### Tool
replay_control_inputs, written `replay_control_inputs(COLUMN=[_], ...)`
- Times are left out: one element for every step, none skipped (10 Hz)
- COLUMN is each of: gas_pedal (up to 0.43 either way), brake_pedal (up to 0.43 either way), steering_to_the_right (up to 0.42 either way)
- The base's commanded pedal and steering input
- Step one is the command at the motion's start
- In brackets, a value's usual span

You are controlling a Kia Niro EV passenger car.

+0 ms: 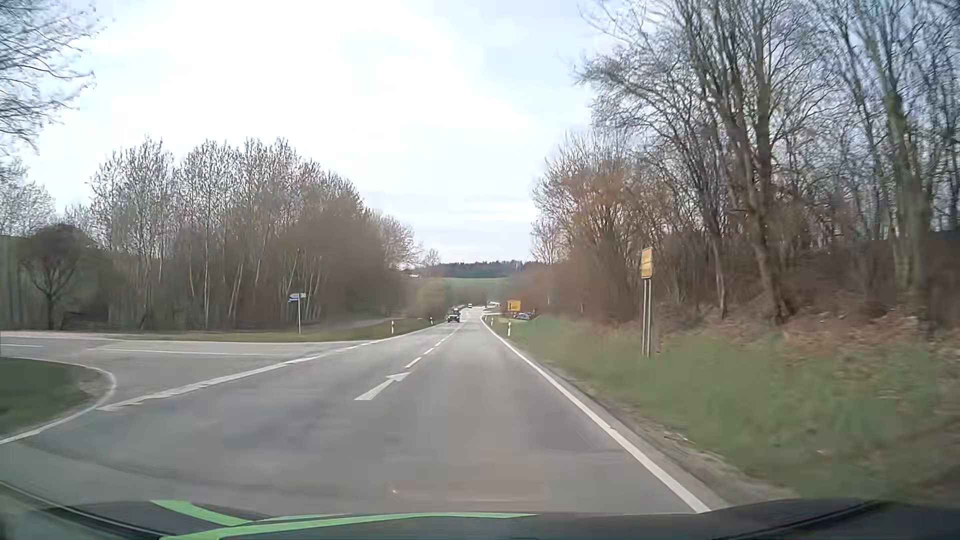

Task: Follow the waypoints while adhering to traffic rules and regulations

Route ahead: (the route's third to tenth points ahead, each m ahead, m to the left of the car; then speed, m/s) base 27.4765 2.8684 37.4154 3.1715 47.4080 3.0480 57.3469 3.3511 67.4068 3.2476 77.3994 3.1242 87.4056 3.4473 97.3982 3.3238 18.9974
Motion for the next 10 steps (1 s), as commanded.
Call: replay_control_inputs(gas_pedal=[0.0,0.0,0.0,0.0,0.0,0.0,0.0,0.0,0.0,0.0], brake_pedal=[0.0,0.0,0.0,0.0,0.0,0.0,0.0,0.0,0.0,0.0], steering_to_the_right=[0.004,0.003,0.004,0.004,0.003,0.004,0.003,0.004,0.003,0.003])
